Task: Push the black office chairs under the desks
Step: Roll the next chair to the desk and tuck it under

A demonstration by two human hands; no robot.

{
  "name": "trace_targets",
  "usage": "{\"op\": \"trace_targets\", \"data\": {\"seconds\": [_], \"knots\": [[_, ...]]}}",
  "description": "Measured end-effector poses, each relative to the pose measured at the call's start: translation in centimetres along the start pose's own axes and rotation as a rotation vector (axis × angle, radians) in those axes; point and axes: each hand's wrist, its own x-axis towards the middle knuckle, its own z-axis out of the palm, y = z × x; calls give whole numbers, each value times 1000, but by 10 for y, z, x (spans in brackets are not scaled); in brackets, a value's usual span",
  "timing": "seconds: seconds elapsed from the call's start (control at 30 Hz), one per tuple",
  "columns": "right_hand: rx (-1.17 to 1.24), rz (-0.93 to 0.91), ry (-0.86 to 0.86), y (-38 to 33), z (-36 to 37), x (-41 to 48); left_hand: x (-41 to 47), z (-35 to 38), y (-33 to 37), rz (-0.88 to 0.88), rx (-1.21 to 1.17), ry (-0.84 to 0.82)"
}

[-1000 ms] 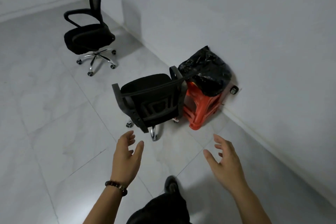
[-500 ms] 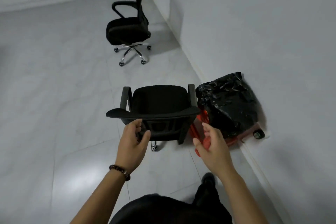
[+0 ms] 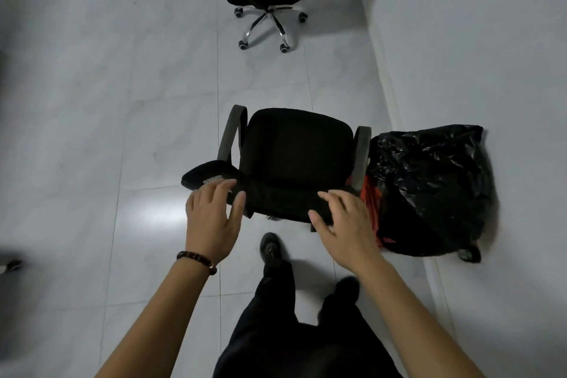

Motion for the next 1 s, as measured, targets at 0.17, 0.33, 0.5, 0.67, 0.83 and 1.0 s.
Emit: {"op": "trace_targets", "data": {"seconds": [0.17,0.33,0.5,0.67,0.83,1.0], "knots": [[-257,101,-98,-6,38,27,77,44,-41,11,225,-187],[-274,154,-149,-16,40,55,107,45,-54,74,332,-246],[-284,158,-153,-20,36,86,137,41,-54,60,338,-258],[-383,83,-222,-1,16,117,145,49,-42,-5,361,-327],[-496,-99,-246,53,-19,143,110,71,3,-115,312,-301],[-577,-254,-322,86,-58,186,101,95,42,-224,274,-282]]}}
